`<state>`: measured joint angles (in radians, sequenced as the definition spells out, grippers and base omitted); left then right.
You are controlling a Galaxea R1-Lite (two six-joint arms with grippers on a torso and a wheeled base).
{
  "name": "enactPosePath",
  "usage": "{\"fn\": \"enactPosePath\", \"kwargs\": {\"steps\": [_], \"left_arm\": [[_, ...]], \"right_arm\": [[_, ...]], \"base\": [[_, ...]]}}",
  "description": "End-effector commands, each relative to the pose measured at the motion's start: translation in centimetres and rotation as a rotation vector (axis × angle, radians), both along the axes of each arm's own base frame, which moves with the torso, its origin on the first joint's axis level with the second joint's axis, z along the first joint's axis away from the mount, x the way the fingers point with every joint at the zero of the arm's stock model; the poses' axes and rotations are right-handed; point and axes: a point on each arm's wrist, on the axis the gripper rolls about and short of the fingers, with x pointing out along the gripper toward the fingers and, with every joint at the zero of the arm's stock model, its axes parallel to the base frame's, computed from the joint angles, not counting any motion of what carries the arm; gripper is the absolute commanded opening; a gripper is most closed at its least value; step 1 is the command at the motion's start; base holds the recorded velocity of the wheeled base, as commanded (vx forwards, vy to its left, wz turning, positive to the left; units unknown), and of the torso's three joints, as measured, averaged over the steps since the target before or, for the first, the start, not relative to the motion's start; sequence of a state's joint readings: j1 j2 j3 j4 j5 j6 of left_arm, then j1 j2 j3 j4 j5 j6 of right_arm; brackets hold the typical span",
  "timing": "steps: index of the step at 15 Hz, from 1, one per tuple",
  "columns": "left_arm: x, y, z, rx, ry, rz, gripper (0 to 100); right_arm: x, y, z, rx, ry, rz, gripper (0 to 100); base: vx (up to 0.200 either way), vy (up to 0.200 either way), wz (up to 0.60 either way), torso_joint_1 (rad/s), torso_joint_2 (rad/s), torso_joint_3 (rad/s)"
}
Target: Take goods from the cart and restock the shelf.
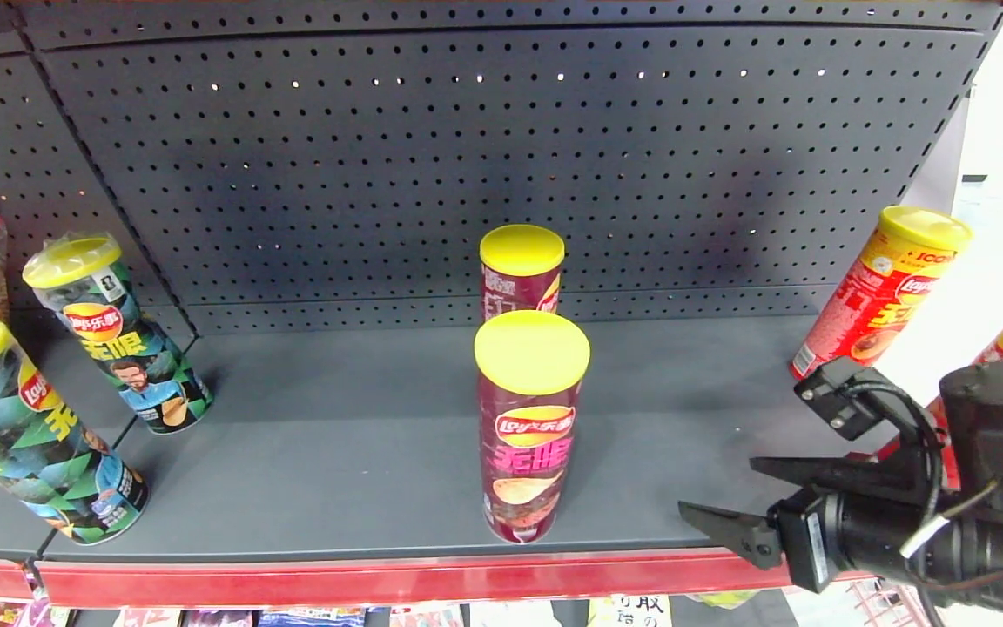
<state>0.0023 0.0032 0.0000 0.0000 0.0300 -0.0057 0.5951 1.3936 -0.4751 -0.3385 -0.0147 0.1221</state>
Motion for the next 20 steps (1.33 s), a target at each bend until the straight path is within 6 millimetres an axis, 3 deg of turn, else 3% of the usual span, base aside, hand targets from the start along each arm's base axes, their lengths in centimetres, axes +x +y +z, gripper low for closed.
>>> {"fn": "enactPosePath", "kwargs": {"steps": [1, 7, 12, 20], "left_arm": [[0.0, 0.0, 0.0, 0.0, 0.0, 0.001, 100], [0.0, 0.0, 0.0, 0.0, 0.0, 0.001, 100], [0.0, 0.0, 0.0, 0.0, 0.0, 0.0, 100], [0.0, 0.0, 0.0, 0.0, 0.0, 0.0, 100]], "right_arm": [[1.0, 1.2, -1.3, -0.036, 0.029, 0.0, 100], [3.4, 4.8, -1.0, -0.025, -0.06, -0.009, 100], [4.8, 6.4, -1.1, -0.02, -0.092, -0.011, 100], [4.6, 8.1, -1.7, -0.035, -0.093, 0.023, 100]], "base": [[0.0, 0.0, 0.0, 0.0, 0.0, 0.0], [0.0, 0.0, 0.0, 0.0, 0.0, 0.0], [0.0, 0.0, 0.0, 0.0, 0.0, 0.0], [0.0, 0.0, 0.0, 0.0, 0.0, 0.0]]}}
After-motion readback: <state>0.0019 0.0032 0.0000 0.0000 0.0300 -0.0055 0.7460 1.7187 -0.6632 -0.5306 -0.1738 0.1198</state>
